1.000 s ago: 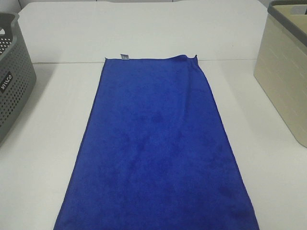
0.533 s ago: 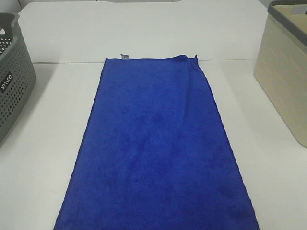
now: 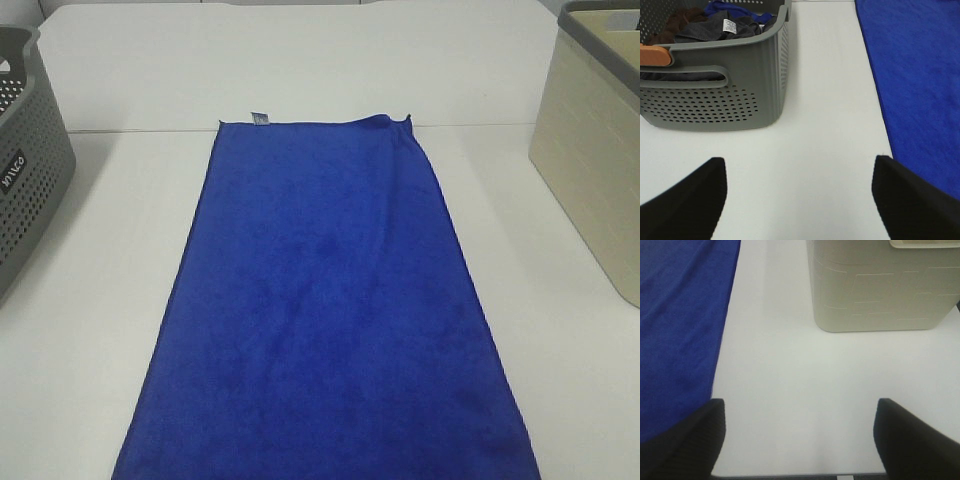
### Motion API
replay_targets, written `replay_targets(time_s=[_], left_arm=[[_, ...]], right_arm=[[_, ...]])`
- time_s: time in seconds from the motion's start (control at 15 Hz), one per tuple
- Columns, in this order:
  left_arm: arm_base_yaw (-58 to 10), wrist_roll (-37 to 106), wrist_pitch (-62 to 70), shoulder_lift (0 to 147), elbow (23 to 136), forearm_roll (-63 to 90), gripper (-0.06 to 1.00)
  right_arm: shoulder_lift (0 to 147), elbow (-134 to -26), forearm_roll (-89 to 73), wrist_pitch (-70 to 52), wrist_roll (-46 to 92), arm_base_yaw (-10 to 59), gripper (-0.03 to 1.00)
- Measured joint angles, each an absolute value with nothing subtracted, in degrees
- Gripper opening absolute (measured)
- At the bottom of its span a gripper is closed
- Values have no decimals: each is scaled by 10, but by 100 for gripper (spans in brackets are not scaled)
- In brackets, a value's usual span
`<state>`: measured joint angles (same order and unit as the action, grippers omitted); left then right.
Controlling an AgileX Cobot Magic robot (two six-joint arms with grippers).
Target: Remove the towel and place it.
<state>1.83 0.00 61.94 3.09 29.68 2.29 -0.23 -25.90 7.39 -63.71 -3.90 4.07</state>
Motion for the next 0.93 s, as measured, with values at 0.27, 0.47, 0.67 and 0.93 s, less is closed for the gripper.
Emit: replay_targets(time_s=[0.27,0.47,0.67,0.93], left_arm=[[18,0,620,31,297,23,74],[18,0,620,31,297,23,74],[18,0,620,31,297,23,74],[18,0,620,31,297,23,74]], right_arm=[[-2,-259,74,-637,-39,41,80],[-2,-259,74,-637,-39,41,80],[-2,-259,74,-637,-39,41,80],[-2,-259,74,-637,-39,41,80]])
